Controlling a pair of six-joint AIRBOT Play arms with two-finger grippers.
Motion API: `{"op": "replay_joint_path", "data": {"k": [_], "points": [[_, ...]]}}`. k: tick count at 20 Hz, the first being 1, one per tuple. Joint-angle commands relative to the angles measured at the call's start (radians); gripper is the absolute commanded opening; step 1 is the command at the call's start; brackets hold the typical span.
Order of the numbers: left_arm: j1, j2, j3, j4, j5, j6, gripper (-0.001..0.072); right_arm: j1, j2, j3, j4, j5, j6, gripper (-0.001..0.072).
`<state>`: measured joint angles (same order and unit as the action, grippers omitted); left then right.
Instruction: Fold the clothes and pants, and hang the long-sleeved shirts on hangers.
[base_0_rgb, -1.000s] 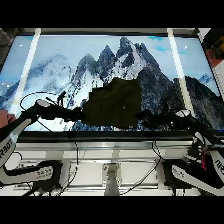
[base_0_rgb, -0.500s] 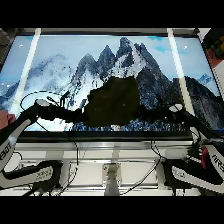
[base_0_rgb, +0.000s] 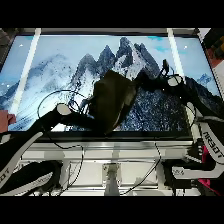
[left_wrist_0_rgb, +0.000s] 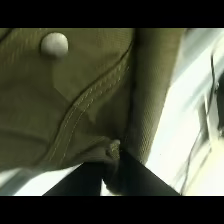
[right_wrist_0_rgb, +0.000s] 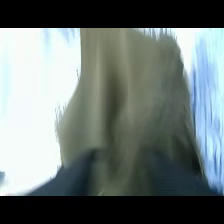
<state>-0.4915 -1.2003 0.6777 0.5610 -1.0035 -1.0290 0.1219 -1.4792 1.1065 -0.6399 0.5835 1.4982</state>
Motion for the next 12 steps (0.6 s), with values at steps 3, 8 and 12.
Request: {"op": "replay_joint_path", "data": {"k": [3, 8, 12], "points": [[-0.225, -0.004, 0.004, -0.243, 0.323, -0.002, 0.071, -0.024, -0.089, 0.203, -0.069, -0.071, 0.009, 0.0546], [-0.111, 0.024, 0.069, -0.245, 0.323, 0.018, 0.0492, -0.146, -0.087, 0.341, -0.162, 0.267, 0.008, 0.0424], [0.071, 0.07, 0.125, -0.158, 0.335, 0.148, 0.0012, -0.201, -0.085, 0.36, -0.189, 0.477, -0.035, 0.0023]]}}
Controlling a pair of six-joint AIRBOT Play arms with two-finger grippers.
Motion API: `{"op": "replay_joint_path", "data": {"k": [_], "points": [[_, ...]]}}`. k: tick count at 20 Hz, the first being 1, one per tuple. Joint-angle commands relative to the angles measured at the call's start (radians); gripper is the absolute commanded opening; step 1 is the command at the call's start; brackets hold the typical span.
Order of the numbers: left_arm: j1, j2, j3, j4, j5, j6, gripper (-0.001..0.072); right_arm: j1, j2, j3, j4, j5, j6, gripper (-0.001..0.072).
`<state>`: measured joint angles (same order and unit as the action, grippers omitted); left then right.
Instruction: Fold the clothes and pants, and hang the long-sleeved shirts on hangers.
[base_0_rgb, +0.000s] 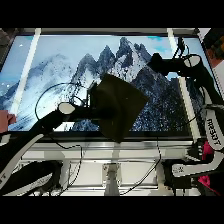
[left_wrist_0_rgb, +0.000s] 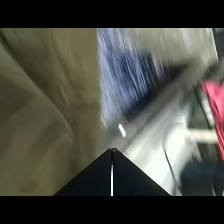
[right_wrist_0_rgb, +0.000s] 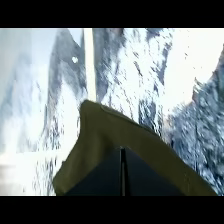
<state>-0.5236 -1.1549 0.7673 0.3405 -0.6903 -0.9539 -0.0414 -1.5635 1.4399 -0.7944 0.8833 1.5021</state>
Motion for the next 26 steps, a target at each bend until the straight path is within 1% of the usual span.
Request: {"op": "replay_joint_path", "data": {"k": [1, 2, 3, 4, 5, 6, 7, 9, 10, 11, 12, 13, 14, 16, 17, 18, 19, 20, 22, 24, 25, 26], "points": [[0.147, 0.026, 0.043, 0.168, 0.02, 0.014, 0.0012, -0.04, -0.001, 0.024, -0.055, 0.221, -0.075, 0.0022], [0.183, 0.026, 0.043, 0.302, 0.012, -0.1, 0.0012, -0.039, -0.001, 0.011, -0.051, 0.264, -0.106, 0.0022], [0.212, 0.026, 0.044, 0.453, -0.026, -0.218, 0.0012, -0.032, 0.008, -0.023, -0.038, 0.294, -0.13, 0.0022], [0.237, 0.026, 0.043, 0.593, -0.096, -0.301, 0.0013, -0.025, 0.029, -0.078, -0.025, 0.297, -0.152, 0.0021], [0.251, 0.026, 0.042, 0.676, -0.166, -0.32, 0.0013, -0.019, 0.068, -0.164, 0.006, 0.285, -0.172, 0.0021], [0.257, 0.025, 0.042, 0.713, -0.226, -0.303, 0.0013, -0.019, 0.119, -0.262, 0.052, 0.267, -0.209, 0.0021], [0.257, 0.024, 0.041, 0.71, -0.257, -0.246, 0.0012, -0.019, 0.187, -0.383, 0.121, 0.25, -0.247, 0.0021], [0.259, 0.023, 0.04, 0.65, -0.274, -0.052, 0.0013, -0.019, 0.338, -0.614, 0.259, 0.234, -0.322, 0.0021], [0.274, 0.021, 0.04, 0.628, -0.272, 0.018, 0.0013, -0.019, 0.421, -0.721, 0.324, 0.237, -0.34, 0.0022], [0.301, 0.017, 0.04, 0.604, -0.273, 0.066, 0.0013, -0.019, 0.495, -0.809, 0.378, 0.24, -0.346, 0.0022], [0.343, 0.01, 0.04, 0.58, -0.273, 0.102, 0.0013, -0.019, 0.568, -0.884, 0.404, 0.24, -0.346, 0.0022], [0.387, 0.001, 0.04, 0.558, -0.277, 0.142, 0.0013, -0.019, 0.624, -0.932, 0.398, 0.246, -0.344, 0.0023], [0.436, -0.009, 0.04, 0.497, -0.29, 0.186, 0.0014, -0.019, 0.67, -0.965, 0.394, 0.254, -0.344, 0.0024], [0.492, -0.027, 0.04, 0.301, -0.371, 0.303, 0.0021, -0.019, 0.714, -0.978, 0.388, 0.259, -0.341, 0.003], [0.486, -0.037, 0.04, 0.238, -0.414, 0.362, 0.0175, -0.019, 0.717, -0.974, 0.394, 0.252, -0.34, 0.0048], [0.466, -0.044, 0.04, 0.236, -0.426, 0.37, 0.0379, -0.019, 0.716, -0.969, 0.397, 0.24, -0.336, 0.0112], [0.436, -0.053, 0.04, 0.266, -0.425, 0.348, 0.043, -0.019, 0.717, -0.968, 0.399, 0.222, -0.333, 0.0202], [0.402, -0.064, 0.04, 0.301, -0.423, 0.322, 0.043, -0.019, 0.717, -0.968, 0.399, 0.209, -0.333, 0.0261], [0.324, -0.079, 0.04, 0.386, -0.347, 0.233, 0.0418, -0.019, 0.716, -0.968, 0.4, 0.205, -0.333, 0.0262], [0.26, -0.083, 0.04, 0.483, -0.2, 0.112, 0.0408, -0.019, 0.717, -0.968, 0.407, 0.214, -0.333, 0.0261], [0.235, -0.083, 0.04, 0.533, -0.146, 0.048, 0.0408, -0.019, 0.716, -0.968, 0.41, 0.222, -0.333, 0.0261], [0.218, -0.083, 0.04, 0.581, -0.124, -0.003, 0.0407, -0.019, 0.717, -0.968, 0.412, 0.227, -0.333, 0.0261]]}}
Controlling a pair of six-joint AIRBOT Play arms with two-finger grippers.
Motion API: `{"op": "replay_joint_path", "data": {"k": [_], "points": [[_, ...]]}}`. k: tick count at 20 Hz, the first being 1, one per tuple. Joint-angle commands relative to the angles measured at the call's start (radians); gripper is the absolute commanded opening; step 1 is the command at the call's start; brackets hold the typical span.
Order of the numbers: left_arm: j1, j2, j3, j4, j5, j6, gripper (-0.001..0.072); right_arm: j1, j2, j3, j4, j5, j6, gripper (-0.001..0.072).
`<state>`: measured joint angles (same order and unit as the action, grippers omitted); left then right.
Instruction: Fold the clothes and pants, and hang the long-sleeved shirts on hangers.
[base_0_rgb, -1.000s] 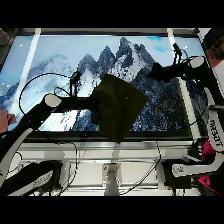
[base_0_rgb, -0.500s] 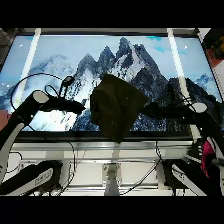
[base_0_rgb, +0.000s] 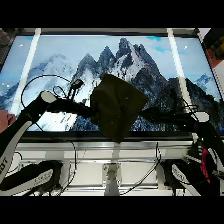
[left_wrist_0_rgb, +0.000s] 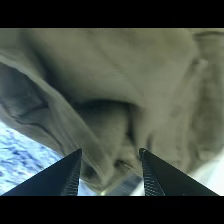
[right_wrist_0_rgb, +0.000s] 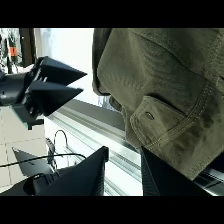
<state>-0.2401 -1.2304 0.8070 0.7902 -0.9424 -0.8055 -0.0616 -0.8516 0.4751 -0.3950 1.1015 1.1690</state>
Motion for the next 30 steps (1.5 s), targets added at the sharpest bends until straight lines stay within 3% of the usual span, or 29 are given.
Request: {"op": "replay_joint_path", "data": {"k": [1, 2, 4, 8, 9, 10, 11, 15, 19, 24, 25, 27, 30], "points": [[-0.08, -0.007, 0.0, 0.191, 0.135, -0.201, 0.0402, 0.001, 0.005, -0.003, 0.016, 0.01, 0.0, 0.0261], [-0.092, -0.007, 0.0, 0.252, 0.137, -0.261, 0.0358, 0.001, 0.005, -0.003, 0.023, 0.01, 0.0, 0.0261], [-0.106, -0.007, 0.0, 0.337, 0.148, -0.349, 0.0359, 0.001, 0.005, -0.003, 0.03, 0.009, 0.0, 0.0261], [-0.125, -0.011, 0.0, 0.324, 0.172, -0.351, 0.0353, 0.001, 0.005, -0.003, 0.029, 0.008, 0.0, 0.0261], [-0.134, -0.011, 0.0, 0.324, 0.172, -0.355, 0.0282, 0.001, 0.005, -0.003, 0.029, 0.008, 0.0, 0.0261], [-0.142, -0.011, 0.0, 0.323, 0.172, -0.356, 0.0121, 0.001, 0.005, -0.003, 0.028, 0.007, 0.0, 0.026], [-0.15, -0.011, 0.0, 0.32, 0.172, -0.356, 0.0018, 0.001, 0.005, -0.003, 0.028, 0.006, 0.0, 0.0259], [-0.151, -0.003, 0.003, 0.301, 0.172, -0.355, 0.0015, 0.001, 0.005, -0.003, 0.008, 0.02, 0.011, 0.0252], [-0.147, 0.098, 0.003, 0.302, 0.173, -0.354, 0.0015, 0.001, 0.005, -0.009, -0.169, 0.121, 0.143, 0.0251], [-0.146, 0.217, 0.003, 0.301, 0.206, -0.356, 0.0015, 0.001, 0.005, -0.095, -0.167, 0.226, 0.263, 0.0257], [-0.146, 0.223, 0.003, 0.298, 0.211, -0.356, 0.0015, 0.004, 0.005, -0.117, -0.167, 0.226, 0.291, 0.0282], [-0.146, 0.223, 0.003, 0.298, 0.211, -0.356, 0.0015, 0.044, 0.005, -0.145, -0.18, 0.221, 0.325, 0.0424], [-0.146, 0.223, 0.003, 0.298, 0.224, -0.355, 0.0015, 0.158, -0.008, -0.148, -0.21, 0.193, 0.399, 0.044]]}}
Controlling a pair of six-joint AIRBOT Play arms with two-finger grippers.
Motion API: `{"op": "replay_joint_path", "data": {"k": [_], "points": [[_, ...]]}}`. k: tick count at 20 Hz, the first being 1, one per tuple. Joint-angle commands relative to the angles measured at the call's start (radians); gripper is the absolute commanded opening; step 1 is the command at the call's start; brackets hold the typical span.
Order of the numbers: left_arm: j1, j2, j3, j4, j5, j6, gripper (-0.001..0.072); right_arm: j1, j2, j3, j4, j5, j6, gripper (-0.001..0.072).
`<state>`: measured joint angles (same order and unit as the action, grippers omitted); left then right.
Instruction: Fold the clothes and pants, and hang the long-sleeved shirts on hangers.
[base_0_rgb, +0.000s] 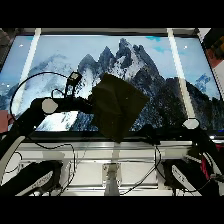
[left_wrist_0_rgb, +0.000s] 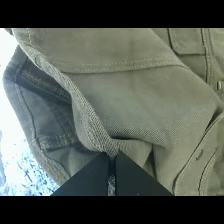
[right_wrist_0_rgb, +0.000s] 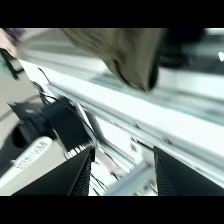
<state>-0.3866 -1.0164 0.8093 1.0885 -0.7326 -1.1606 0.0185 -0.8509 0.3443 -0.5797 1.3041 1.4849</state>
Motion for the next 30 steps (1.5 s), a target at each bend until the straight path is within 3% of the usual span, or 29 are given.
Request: {"op": "replay_joint_path", "data": {"k": [1, 5, 11, 21, 22, 25, 30], "points": [[0.0, 0.009, 0.001, -0.001, 0.017, 0.0, 0.0015, 0.115, -0.02, -0.017, -0.023, -0.02, 0.101, 0.0441], [0.0, 0.009, 0.001, -0.001, 0.018, 0.0, 0.0015, 0.237, -0.122, -0.017, 0.068, -0.12, 0.092, 0.0451], [0.0, 0.009, 0.001, 0.0, 0.018, 0.0, 0.0016, 0.385, -0.325, 0.042, 0.265, -0.254, -0.093, 0.0449], [0.0, 0.01, 0.001, -0.001, 0.018, 0.0, 0.0015, 0.476, -0.372, 0.076, 0.259, -0.431, -0.092, 0.0445], [0.0, 0.01, 0.001, -0.001, 0.018, 0.0, 0.0015, 0.476, -0.372, 0.076, 0.274, -0.435, -0.092, 0.0417], [0.001, 0.01, 0.001, 0.003, 0.018, 0.0, 0.0015, 0.476, -0.372, 0.076, 0.314, -0.444, -0.091, 0.0026], [0.103, 0.009, 0.001, 0.052, 0.017, -0.011, 0.0014, 0.336, -0.298, 0.076, 0.311, -0.46, -0.083, 0.0023]]}}
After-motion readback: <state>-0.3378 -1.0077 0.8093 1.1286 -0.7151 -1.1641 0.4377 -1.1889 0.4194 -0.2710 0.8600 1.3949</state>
